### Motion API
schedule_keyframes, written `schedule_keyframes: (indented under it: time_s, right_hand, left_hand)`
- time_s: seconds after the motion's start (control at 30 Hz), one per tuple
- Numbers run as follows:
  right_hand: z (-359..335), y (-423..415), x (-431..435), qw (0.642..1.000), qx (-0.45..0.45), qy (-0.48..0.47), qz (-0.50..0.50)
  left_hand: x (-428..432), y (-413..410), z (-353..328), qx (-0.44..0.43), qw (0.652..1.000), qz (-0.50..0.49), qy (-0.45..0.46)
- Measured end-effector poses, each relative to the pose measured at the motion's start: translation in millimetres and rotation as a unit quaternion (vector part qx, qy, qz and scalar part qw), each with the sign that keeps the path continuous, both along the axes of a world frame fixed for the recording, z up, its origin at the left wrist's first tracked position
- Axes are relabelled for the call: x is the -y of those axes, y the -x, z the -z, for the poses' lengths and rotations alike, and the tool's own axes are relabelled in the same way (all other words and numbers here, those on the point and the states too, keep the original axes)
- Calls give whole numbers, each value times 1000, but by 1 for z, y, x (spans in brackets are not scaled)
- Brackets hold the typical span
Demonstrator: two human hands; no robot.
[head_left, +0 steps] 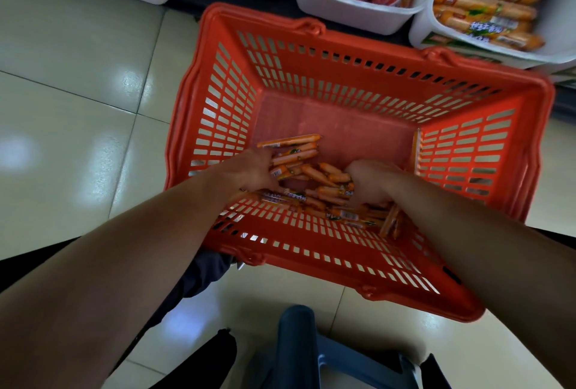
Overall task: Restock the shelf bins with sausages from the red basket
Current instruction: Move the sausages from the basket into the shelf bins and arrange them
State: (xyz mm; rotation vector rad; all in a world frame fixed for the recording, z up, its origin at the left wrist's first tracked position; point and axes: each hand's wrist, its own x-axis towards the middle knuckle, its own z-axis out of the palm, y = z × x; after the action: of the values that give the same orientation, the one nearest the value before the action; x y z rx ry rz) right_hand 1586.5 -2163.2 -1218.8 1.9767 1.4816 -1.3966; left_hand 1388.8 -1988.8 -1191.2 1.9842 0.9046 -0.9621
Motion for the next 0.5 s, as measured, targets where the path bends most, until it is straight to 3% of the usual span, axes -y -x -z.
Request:
schedule_keyframes:
  time_s: [0.27,0.5]
  right_hand:
    - [-64,-16,-24,991,-9,-75,113]
    - [-152,-40,-21,984,15,-115,134]
  left_hand:
    - [-23,-7,-58,-3,995,2,-96]
    - [-23,-21,-140,45,989,9,-141]
